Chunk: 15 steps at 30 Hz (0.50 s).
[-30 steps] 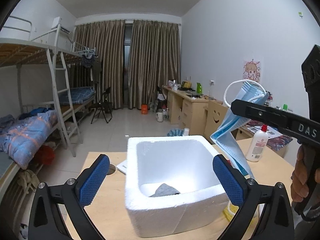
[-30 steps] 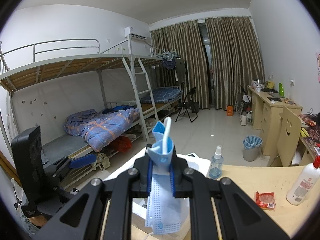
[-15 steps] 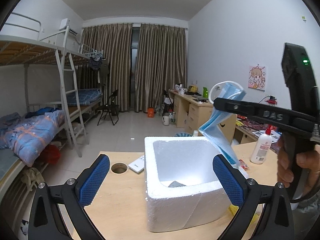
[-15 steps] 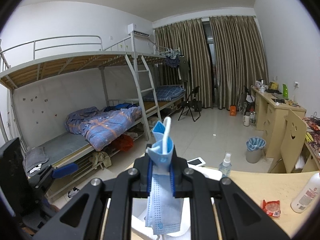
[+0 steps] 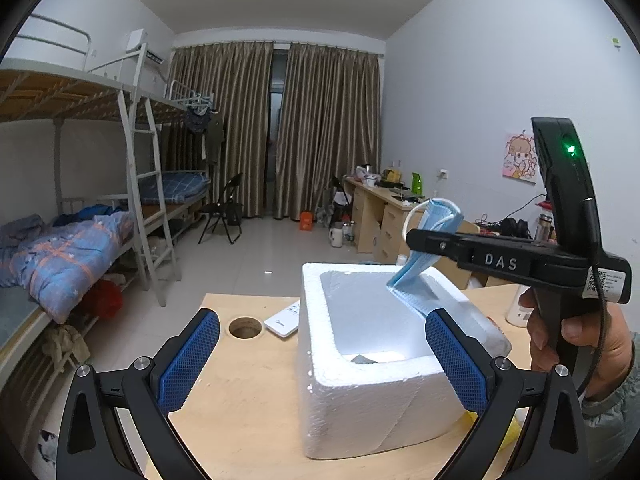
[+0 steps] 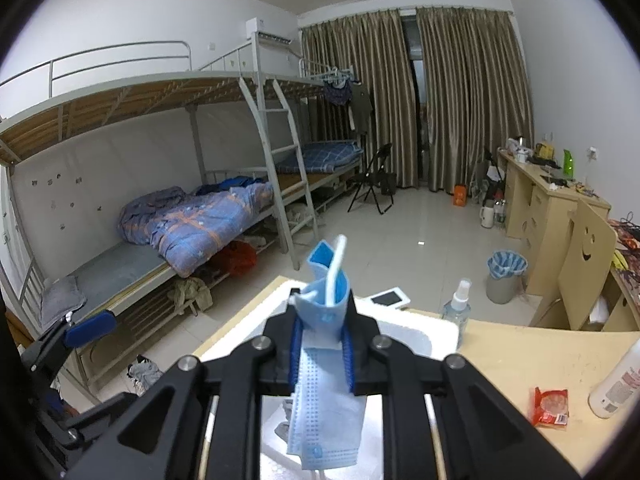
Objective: Organize soft objects
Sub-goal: 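Lower the blue mask into the foam box and open the right gripper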
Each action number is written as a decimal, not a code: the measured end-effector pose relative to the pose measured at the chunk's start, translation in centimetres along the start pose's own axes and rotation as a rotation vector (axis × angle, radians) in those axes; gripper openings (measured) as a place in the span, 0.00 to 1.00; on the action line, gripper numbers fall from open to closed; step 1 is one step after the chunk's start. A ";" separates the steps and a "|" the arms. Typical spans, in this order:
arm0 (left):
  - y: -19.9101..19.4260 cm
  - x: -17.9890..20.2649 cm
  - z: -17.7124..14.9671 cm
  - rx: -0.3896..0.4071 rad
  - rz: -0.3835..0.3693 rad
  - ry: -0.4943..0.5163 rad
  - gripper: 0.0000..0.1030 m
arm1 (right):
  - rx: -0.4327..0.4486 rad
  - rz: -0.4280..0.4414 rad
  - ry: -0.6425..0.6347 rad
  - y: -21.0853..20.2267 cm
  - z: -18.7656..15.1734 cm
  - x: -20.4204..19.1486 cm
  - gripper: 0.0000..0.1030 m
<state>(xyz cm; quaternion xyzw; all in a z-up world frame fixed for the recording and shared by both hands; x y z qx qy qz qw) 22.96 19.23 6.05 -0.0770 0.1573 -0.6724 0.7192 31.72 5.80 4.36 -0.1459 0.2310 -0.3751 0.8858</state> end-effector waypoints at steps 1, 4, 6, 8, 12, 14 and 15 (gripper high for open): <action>0.0 0.0 -0.1 -0.003 0.001 -0.001 1.00 | -0.010 -0.003 0.002 0.2 0.0 0.0 0.28; 0.0 -0.3 -0.4 -0.009 0.006 -0.007 1.00 | -0.045 -0.010 -0.001 0.7 -0.5 -0.1 0.37; 0.1 -0.6 -0.5 -0.011 0.009 -0.012 1.00 | -0.066 -0.020 -0.003 1.0 -0.8 -0.2 0.44; 0.0 -0.5 -0.6 -0.016 0.013 -0.012 1.00 | -0.083 -0.028 -0.006 1.1 -1.1 -0.4 0.54; 0.0 -0.5 -0.7 -0.026 0.023 -0.009 1.00 | -0.091 -0.035 0.000 1.0 -1.1 -0.4 0.73; -0.1 -0.5 -0.7 -0.031 0.033 -0.006 1.00 | -0.099 -0.024 0.005 0.8 -1.0 -0.5 0.83; -0.2 -0.6 -0.8 -0.031 0.035 -0.008 1.00 | -0.095 -0.022 0.008 0.6 -0.9 -0.5 0.83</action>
Point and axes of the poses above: each gripper's, at about its wrist camera, not at the fingertips, and y roughly the way its jaws point, x to its right, z to its top, the point moved 4 cm from there along y, roughly the way its jaws point, and after that the axes turned 13 degrees about y, right-handed, at the moved point
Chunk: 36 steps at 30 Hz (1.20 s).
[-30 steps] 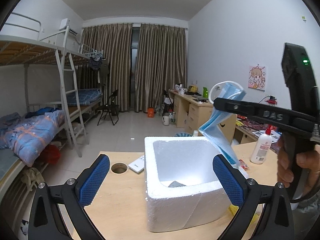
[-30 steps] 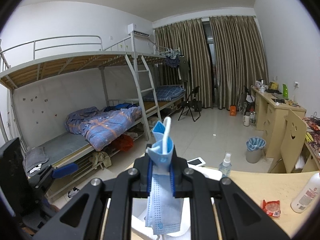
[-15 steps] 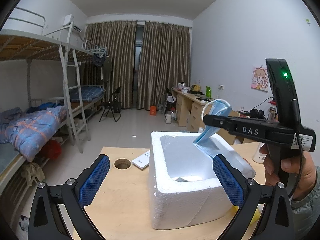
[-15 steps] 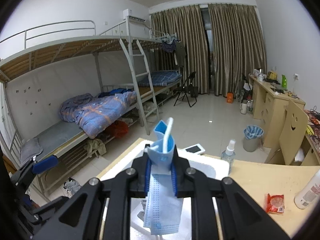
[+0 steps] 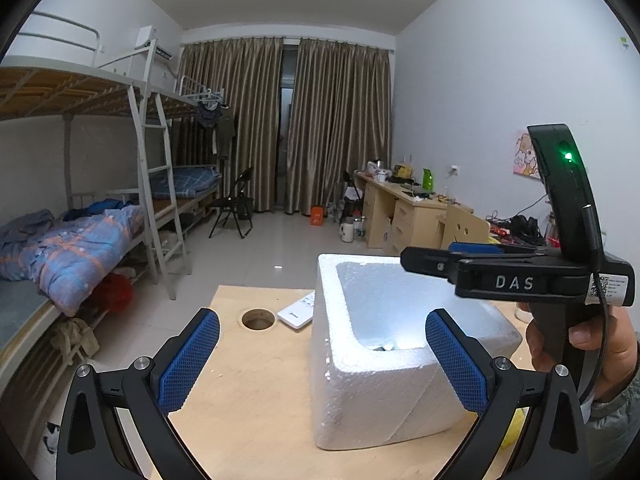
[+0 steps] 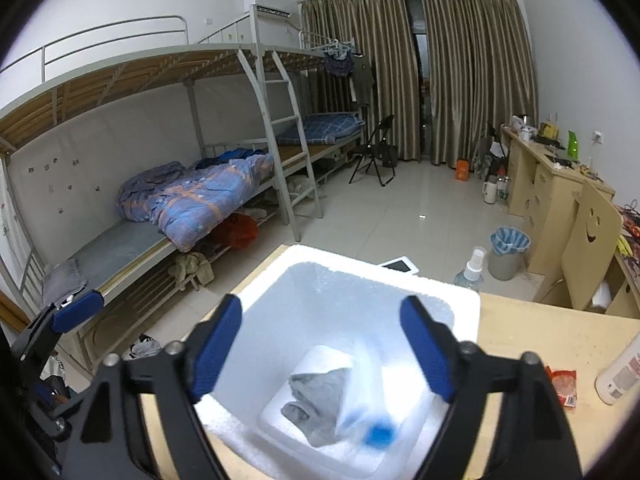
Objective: Organize soft objects
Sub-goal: 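Lower the blue mask into the foam box and open the right gripper, then withdraw both tools from the box back toward the table items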
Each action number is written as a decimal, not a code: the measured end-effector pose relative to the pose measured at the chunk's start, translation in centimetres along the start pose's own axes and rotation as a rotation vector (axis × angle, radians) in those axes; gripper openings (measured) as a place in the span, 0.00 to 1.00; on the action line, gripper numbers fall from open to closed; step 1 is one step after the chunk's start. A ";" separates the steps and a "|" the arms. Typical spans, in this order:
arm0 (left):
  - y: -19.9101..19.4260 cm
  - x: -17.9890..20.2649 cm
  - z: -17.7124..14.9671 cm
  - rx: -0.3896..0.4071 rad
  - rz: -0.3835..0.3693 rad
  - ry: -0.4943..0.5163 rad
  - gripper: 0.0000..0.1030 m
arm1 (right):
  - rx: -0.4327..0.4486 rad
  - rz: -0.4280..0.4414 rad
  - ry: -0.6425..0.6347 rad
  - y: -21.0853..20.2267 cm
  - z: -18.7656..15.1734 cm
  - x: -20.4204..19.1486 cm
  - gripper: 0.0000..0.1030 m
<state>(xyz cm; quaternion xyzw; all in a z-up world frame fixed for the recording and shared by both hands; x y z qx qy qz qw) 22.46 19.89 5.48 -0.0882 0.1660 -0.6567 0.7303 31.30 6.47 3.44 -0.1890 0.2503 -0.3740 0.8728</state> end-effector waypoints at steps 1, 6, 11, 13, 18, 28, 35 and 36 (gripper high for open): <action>-0.1 0.0 0.0 0.002 0.001 -0.003 1.00 | 0.006 -0.002 0.002 -0.4 0.1 0.0 0.83; -0.6 0.1 -0.1 0.003 0.004 -0.001 1.00 | 0.019 -0.003 0.002 -1.3 0.6 -0.3 0.83; -1.8 0.9 0.5 0.016 0.001 0.007 1.00 | 0.055 -0.004 0.006 -3.4 1.0 -0.5 0.83; -2.4 1.2 0.7 0.021 0.003 0.010 1.00 | 0.075 -0.007 0.010 -4.6 1.1 -0.5 0.85; -4.5 2.5 1.2 0.046 0.000 0.021 1.00 | 0.121 -0.009 0.009 -7.4 0.7 -0.7 0.94; -8.6 5.7 1.8 0.081 -0.005 0.052 1.00 | 0.217 -0.006 -0.013 -13.7 -1.5 -0.8 1.00; -12.1 8.0 2.0 0.126 -0.029 0.077 1.00 | 0.290 -0.010 -0.011 -17.6 -3.3 -0.5 1.00; -12.6 8.3 1.9 0.135 -0.033 0.079 1.00 | 0.298 -0.013 -0.012 -18.0 -3.6 -0.5 1.00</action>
Point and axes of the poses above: each gripper's, at about its wrist camera, not at the fingertips, and y roughly the way its jaws point, x to its right, z to its top, the point moved 4 cm from there along y, roughly the way its jaws point, and after that the axes turned 13 degrees about y, right-handed, at the moved point
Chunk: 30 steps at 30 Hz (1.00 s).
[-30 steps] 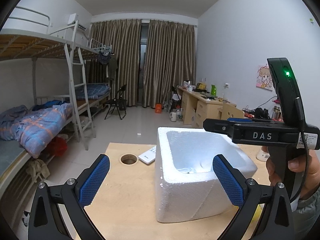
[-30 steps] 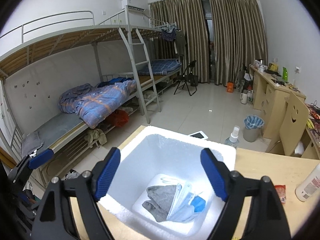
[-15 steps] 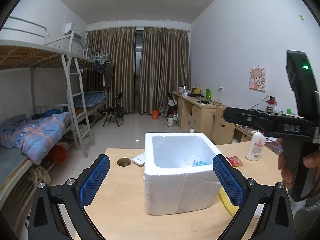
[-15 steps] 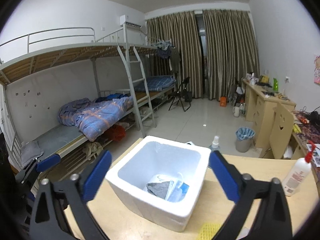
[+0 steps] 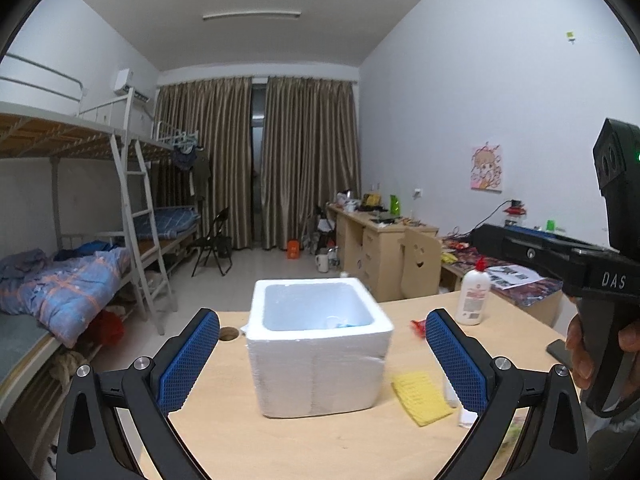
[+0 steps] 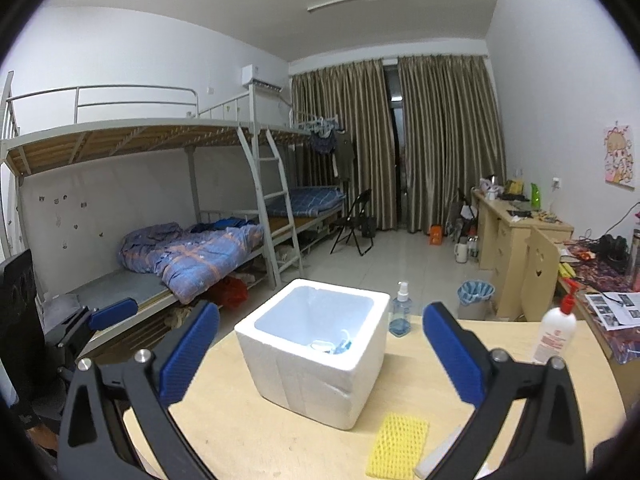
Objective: Organize soft objects
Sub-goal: 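Withdraw both tools from the box back toward the table items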
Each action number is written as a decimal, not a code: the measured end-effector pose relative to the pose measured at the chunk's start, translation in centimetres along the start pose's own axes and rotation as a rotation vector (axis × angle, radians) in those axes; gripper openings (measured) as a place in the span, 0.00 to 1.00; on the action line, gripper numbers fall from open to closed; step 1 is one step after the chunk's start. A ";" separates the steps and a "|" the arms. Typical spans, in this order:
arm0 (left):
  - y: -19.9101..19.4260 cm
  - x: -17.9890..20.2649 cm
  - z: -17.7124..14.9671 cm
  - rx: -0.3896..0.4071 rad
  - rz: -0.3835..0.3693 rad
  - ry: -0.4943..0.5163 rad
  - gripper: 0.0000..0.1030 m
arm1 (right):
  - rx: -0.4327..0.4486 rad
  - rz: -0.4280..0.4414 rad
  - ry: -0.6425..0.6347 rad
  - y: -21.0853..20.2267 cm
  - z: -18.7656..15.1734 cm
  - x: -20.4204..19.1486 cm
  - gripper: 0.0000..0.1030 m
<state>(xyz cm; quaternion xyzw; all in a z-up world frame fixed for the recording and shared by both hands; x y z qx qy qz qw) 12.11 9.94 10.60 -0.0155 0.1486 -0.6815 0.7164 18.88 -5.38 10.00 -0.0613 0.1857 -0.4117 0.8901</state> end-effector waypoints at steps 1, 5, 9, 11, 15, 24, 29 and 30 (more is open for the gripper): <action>-0.5 0.3 0.2 0.011 -0.005 0.001 1.00 | 0.008 -0.002 0.000 -0.6 -0.2 0.1 1.00; -2.3 1.7 0.3 0.046 -0.026 -0.008 1.00 | 0.045 -0.010 0.000 -2.8 -0.8 0.2 1.00; -4.0 3.3 -0.2 0.074 -0.053 -0.010 1.00 | 0.076 -0.026 0.002 -4.7 -1.9 0.6 1.00; -4.7 3.9 -0.5 0.094 -0.064 -0.014 1.00 | 0.094 -0.035 0.003 -5.6 -2.6 0.8 1.00; -6.0 5.3 -1.5 0.125 -0.085 -0.031 1.00 | 0.126 -0.058 -0.005 -7.2 -4.0 1.5 1.00; -7.0 7.6 -4.3 0.154 -0.073 -0.044 1.00 | 0.156 -0.081 0.025 -9.0 -7.5 3.6 1.00; -6.6 8.1 -6.0 0.160 -0.061 -0.056 1.00 | 0.168 -0.108 0.040 -9.8 -9.7 4.8 1.00; -6.5 8.3 -6.3 0.163 -0.055 -0.051 1.00 | 0.165 -0.113 0.036 -9.9 -10.1 4.9 1.00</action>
Point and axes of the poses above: each gripper's, at about its wrist camera, not at the fingertips, and y roughly the way its jaws point, x to its right, z to its top, the point moved 4 cm from there along y, roughly the way its jaws point, and after that the axes turned 13 degrees about y, right-handed, at the moved point
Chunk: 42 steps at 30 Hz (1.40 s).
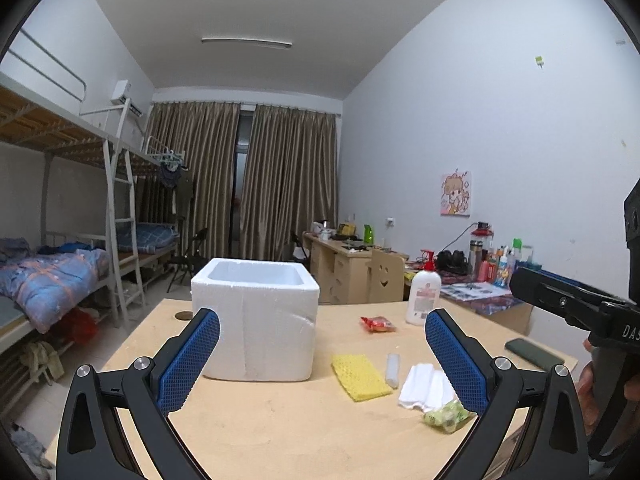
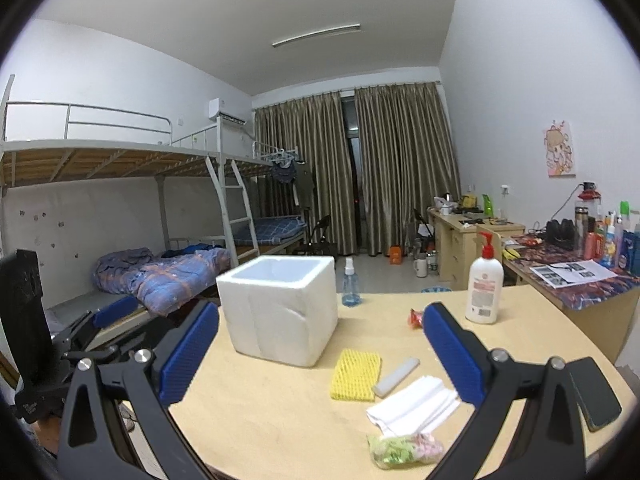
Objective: Organize soft objects
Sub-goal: 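Withdraw both tools from the box back toward the table items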
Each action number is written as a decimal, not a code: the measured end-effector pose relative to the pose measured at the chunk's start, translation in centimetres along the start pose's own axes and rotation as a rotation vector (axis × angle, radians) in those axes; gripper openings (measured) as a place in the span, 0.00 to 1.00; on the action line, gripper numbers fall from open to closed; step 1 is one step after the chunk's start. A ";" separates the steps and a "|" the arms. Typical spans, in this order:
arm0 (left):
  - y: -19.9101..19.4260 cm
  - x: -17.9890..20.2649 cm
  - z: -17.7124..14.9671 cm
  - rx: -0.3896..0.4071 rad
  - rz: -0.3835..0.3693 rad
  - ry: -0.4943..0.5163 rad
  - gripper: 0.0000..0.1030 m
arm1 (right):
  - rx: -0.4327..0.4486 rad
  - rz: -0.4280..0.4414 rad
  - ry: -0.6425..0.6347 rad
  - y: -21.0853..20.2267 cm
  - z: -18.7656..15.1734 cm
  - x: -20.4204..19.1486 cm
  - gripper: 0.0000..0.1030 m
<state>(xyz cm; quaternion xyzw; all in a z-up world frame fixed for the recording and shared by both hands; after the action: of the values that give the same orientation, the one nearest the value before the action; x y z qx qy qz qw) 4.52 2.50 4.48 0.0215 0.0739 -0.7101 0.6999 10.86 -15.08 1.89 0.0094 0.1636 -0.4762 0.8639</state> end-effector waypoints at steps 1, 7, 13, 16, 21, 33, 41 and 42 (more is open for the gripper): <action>0.0 0.3 -0.4 -0.002 0.005 0.009 1.00 | -0.004 -0.010 -0.004 0.0 -0.4 0.2 1.00; -0.3 1.9 -2.4 0.017 0.019 0.043 1.00 | -0.037 -0.028 0.027 -0.1 -2.2 1.6 1.00; 0.8 2.8 -4.9 -0.027 0.004 0.057 1.00 | -0.062 -0.058 0.018 -0.1 -4.4 2.3 1.00; 1.1 2.8 -6.0 -0.036 -0.002 0.050 1.00 | -0.081 -0.065 0.017 -0.1 -5.4 2.3 1.00; 1.2 3.4 -7.7 -0.068 -0.024 0.044 1.00 | -0.123 -0.085 0.018 0.2 -7.0 2.8 1.00; 4.0 3.6 -8.6 -0.130 -0.096 0.048 1.00 | -0.163 -0.133 0.028 1.5 -7.9 5.0 1.00; 6.7 4.2 -8.7 -0.160 -0.143 0.057 1.00 | -0.192 -0.165 0.054 2.3 -8.3 7.4 1.00; 6.9 4.3 -8.7 -0.163 -0.149 0.061 1.00 | -0.195 -0.164 0.057 2.4 -8.4 7.6 1.00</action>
<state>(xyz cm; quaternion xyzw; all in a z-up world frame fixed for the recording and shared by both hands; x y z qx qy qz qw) 10.68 -0.63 -5.25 -0.0193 0.1539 -0.7508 0.6420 14.29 -18.57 -8.58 -0.0745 0.2336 -0.5266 0.8140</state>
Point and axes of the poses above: each gripper's, at about its wrist camera, not at the fingertips, and y roughly the way its jaws point, x to its right, z to its top, the point moved 4 cm from there along y, roughly the way its jaws point, and after that the axes turned 13 degrees about y, right-handed, at the moved point
